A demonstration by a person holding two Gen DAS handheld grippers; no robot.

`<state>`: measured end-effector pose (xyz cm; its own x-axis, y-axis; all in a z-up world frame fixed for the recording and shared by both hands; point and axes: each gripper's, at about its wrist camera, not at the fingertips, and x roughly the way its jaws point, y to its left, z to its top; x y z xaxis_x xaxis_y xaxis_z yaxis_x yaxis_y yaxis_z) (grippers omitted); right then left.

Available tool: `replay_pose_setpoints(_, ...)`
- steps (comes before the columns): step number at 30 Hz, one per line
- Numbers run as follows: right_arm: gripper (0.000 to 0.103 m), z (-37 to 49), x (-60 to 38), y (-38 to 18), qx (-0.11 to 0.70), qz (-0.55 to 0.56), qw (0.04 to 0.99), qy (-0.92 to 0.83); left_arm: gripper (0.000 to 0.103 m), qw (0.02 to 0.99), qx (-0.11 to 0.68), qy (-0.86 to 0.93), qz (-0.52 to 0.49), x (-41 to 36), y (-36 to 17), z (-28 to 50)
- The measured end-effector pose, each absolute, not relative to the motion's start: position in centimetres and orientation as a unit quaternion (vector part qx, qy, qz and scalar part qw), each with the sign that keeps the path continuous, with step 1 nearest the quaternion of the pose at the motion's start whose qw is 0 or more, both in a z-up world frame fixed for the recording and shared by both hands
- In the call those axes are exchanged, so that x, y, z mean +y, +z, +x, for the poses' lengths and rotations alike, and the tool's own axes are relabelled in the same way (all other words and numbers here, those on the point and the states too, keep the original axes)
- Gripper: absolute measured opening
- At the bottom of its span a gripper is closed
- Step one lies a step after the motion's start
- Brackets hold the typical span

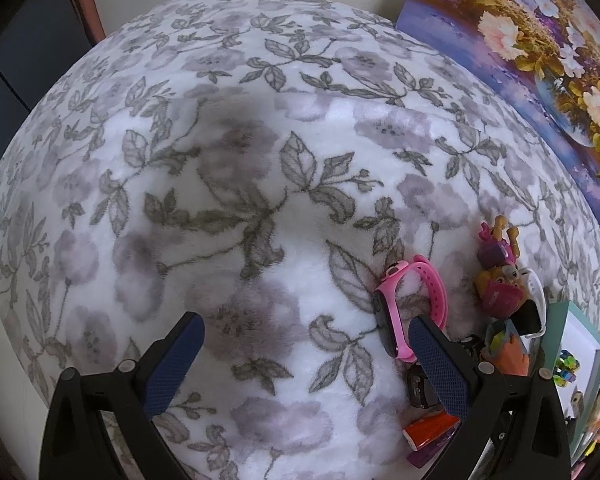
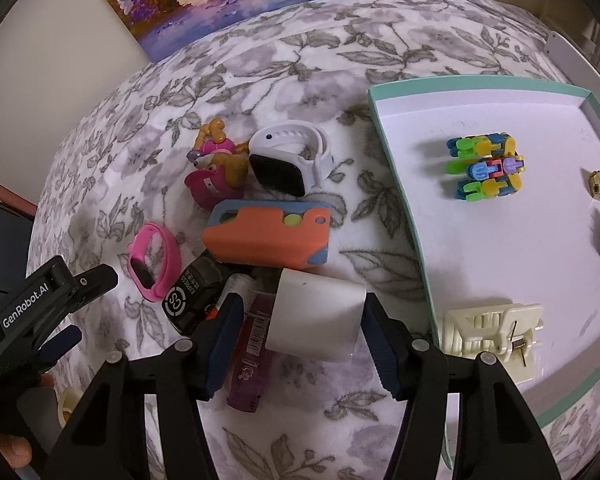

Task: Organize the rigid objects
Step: 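Grasp the pink watch band with the left tool while the right tool grasps the white plug charger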

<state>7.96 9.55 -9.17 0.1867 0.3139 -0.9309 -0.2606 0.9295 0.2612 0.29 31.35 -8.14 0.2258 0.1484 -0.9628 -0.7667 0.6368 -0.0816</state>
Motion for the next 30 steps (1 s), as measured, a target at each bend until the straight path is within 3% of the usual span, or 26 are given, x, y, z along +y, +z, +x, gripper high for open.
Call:
replay_pose_setpoints(24,0.061,8.7,8.3,-7.0,0.595,0.033,0.783,0.177,0.102,0.759,0.518,0.273,-0.283,29.0,-8.2,3.1)
replay_pose_setpoints(27,0.061,8.8,8.4,-6.8,0.591,0.03,0.786,0.176,0.094,0.759,0.524,0.27,-0.277,28.7,-8.9,3.7)
replay_pose_setpoints(30,0.061,8.9,8.3,-6.7,0.59,0.032,0.787,0.176,0.093,0.76,0.527,0.267,-0.269,28.1,-9.4,4.2)
